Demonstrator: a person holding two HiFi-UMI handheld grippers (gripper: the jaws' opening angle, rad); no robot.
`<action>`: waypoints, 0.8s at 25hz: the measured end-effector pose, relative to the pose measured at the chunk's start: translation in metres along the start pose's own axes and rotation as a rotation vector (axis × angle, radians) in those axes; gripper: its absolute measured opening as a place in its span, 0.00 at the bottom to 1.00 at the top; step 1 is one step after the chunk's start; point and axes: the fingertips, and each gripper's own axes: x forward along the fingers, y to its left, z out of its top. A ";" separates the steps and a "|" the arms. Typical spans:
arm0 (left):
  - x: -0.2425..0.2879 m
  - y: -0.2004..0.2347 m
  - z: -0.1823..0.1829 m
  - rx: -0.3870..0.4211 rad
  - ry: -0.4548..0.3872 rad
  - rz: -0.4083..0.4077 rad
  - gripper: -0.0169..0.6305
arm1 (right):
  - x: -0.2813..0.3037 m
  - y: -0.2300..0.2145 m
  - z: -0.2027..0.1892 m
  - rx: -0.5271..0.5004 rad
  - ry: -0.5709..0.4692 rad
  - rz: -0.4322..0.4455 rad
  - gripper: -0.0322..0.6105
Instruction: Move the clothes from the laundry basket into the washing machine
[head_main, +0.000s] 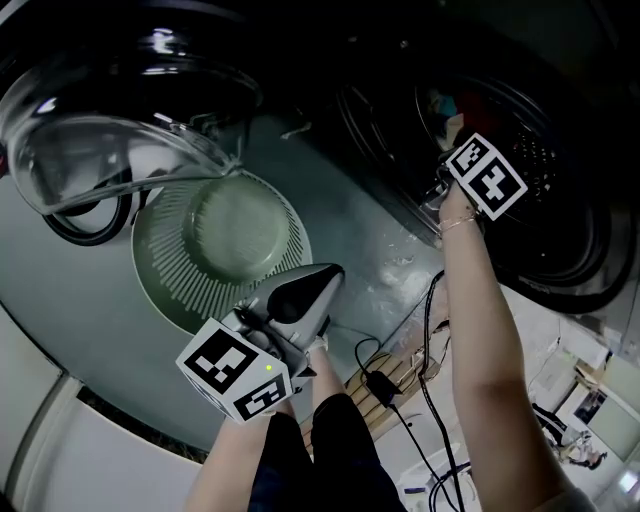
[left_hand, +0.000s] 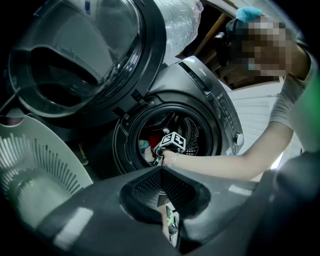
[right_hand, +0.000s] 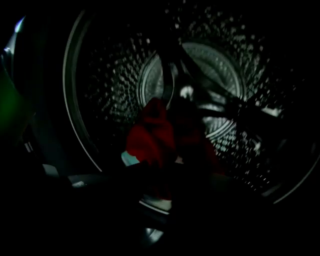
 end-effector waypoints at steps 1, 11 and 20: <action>0.000 -0.001 0.001 0.001 0.000 -0.003 0.03 | 0.007 0.001 -0.008 0.003 0.047 0.011 0.27; -0.009 -0.005 0.005 0.010 -0.004 0.013 0.03 | -0.014 0.031 -0.033 0.030 0.118 0.165 0.75; -0.038 -0.047 0.037 0.057 -0.016 0.046 0.03 | -0.148 0.070 -0.024 0.102 0.095 0.325 0.68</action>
